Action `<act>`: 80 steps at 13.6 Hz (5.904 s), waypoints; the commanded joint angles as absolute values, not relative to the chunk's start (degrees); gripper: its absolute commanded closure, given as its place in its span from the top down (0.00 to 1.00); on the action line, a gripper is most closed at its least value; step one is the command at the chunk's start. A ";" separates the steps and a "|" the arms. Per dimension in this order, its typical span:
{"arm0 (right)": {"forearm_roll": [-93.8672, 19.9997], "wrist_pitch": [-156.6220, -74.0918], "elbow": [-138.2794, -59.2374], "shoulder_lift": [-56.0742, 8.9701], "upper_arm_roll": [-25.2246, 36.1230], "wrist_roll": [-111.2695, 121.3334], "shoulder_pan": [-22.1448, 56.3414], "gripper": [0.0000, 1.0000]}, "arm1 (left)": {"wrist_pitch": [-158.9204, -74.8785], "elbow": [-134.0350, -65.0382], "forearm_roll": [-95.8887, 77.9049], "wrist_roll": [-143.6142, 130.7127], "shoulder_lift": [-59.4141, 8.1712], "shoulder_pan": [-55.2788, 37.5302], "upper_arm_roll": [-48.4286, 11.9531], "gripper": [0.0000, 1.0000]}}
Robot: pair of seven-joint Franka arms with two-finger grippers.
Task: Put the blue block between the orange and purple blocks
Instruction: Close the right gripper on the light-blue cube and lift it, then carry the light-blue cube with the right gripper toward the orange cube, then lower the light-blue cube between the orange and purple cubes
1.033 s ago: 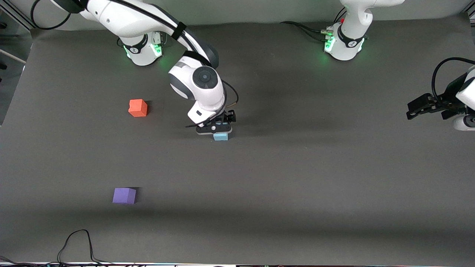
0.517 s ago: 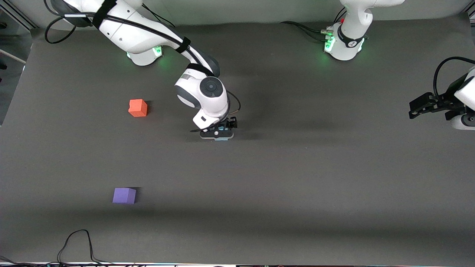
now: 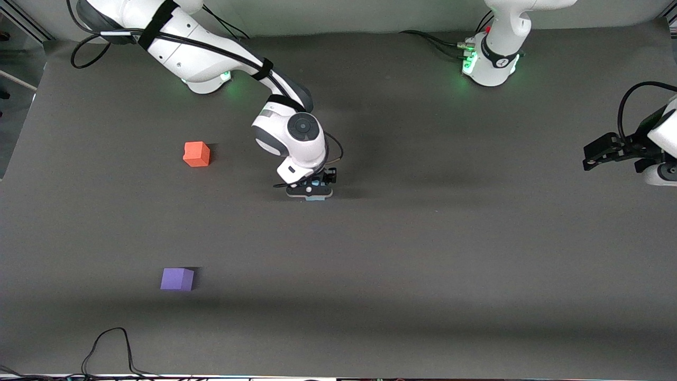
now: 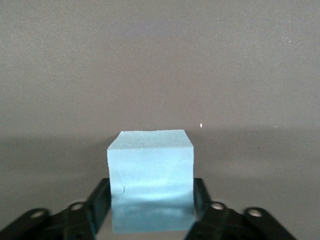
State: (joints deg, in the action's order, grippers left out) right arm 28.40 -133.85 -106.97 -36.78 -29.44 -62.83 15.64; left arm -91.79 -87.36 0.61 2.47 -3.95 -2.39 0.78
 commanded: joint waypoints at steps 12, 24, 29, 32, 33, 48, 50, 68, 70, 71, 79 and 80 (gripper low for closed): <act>29.80 -134.39 -108.11 -34.99 -28.92 -65.13 15.47 0.00 | -92.37 -87.10 1.14 3.34 -4.22 -2.37 0.26 1.00; 0.63 -116.39 -107.41 -11.63 -18.04 -31.84 13.45 0.00 | -93.16 -87.10 0.70 3.34 -4.22 -2.02 0.35 1.00; -4.91 -107.42 -106.35 -3.26 -7.67 -20.06 13.71 0.00 | -93.25 -87.01 0.70 3.34 -4.22 -2.11 0.35 1.00; -4.92 -103.54 -106.00 -0.89 -2.74 -15.57 13.80 0.00 | -93.25 -87.01 0.70 3.34 -4.22 -2.20 0.35 1.00; -4.92 -102.84 -106.08 -0.27 -1.51 -14.08 13.80 0.00 | -93.25 -87.01 0.70 3.34 -4.22 -2.20 0.26 1.00; -0.97 -99.22 -107.84 2.11 9.14 -2.46 13.80 0.00 | -93.25 -87.01 0.97 3.34 -4.22 -2.37 0.26 1.00; -0.97 -103.69 -112.04 2.55 9.84 -2.37 13.80 0.00 | -93.34 -87.01 0.97 3.34 -4.22 -2.37 0.26 1.00; -0.97 -142.72 -128.14 -14.75 10.72 1.49 13.80 0.00 | -93.52 -87.01 1.05 3.34 -4.48 -2.37 0.26 1.00; -0.97 -144.75 -128.14 -17.04 10.72 1.49 13.80 0.00 | -93.52 -87.01 1.05 3.34 -4.57 -2.37 0.35 1.00; -0.97 -145.10 -128.14 -17.57 10.72 1.49 13.89 0.00 | -93.52 -87.01 1.05 3.34 -4.48 -2.46 0.26 1.00; -1.05 -146.78 -128.14 -20.65 10.72 1.41 13.89 0.76 | -93.60 -87.01 1.05 3.34 -4.57 -2.46 0.26 1.00; -1.05 -146.78 -128.14 -20.65 10.72 1.32 13.80 1.00 | -93.52 -87.01 1.14 3.34 -4.57 -2.46 0.26 1.00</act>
State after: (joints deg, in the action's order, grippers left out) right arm -1.44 -145.97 -128.24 -20.29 10.15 0.46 13.26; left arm -93.07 -87.24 0.61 2.52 -4.58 -2.33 0.34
